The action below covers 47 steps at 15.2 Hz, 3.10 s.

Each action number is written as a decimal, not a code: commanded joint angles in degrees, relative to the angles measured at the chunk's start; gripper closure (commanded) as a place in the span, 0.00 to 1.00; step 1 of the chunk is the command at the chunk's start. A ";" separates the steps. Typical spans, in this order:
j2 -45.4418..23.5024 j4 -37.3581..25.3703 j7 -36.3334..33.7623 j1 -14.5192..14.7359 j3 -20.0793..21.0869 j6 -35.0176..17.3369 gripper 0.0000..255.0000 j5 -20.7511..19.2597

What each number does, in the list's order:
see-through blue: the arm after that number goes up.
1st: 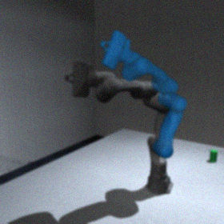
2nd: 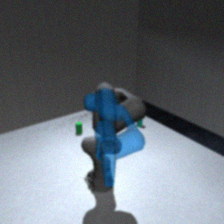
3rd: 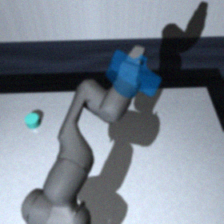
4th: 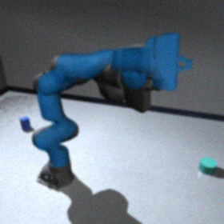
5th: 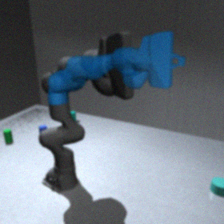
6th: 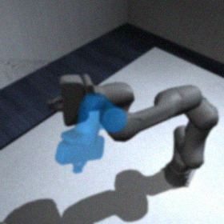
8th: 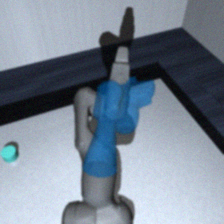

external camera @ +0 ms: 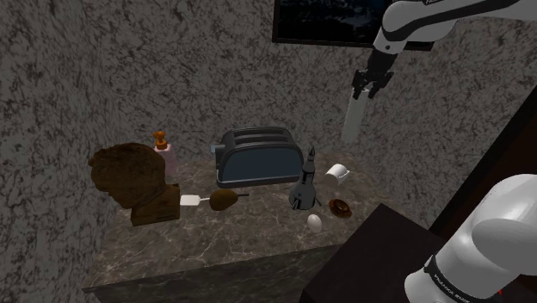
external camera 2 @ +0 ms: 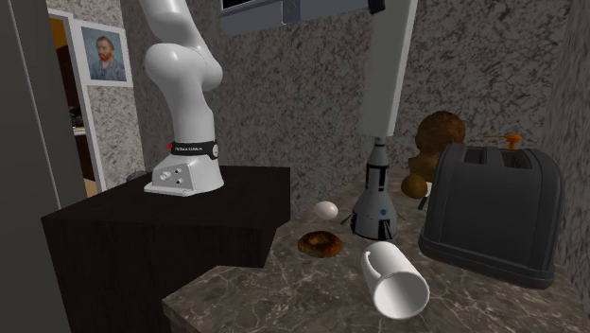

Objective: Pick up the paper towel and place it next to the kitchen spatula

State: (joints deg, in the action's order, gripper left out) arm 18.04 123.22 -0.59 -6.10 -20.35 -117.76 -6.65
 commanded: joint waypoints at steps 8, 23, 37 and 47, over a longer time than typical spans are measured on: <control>-0.69 -0.07 -13.08 4.34 8.87 0.35 1.00 0.16; -12.38 -12.34 -32.75 12.03 21.15 2.73 1.00 0.05; -33.39 -39.50 -48.36 20.77 28.27 11.11 1.00 -4.39; -65.77 -91.81 -52.89 32.30 28.38 32.10 1.00 -8.97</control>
State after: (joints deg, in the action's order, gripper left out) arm -40.42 43.96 -53.60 23.99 8.48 -90.99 -14.94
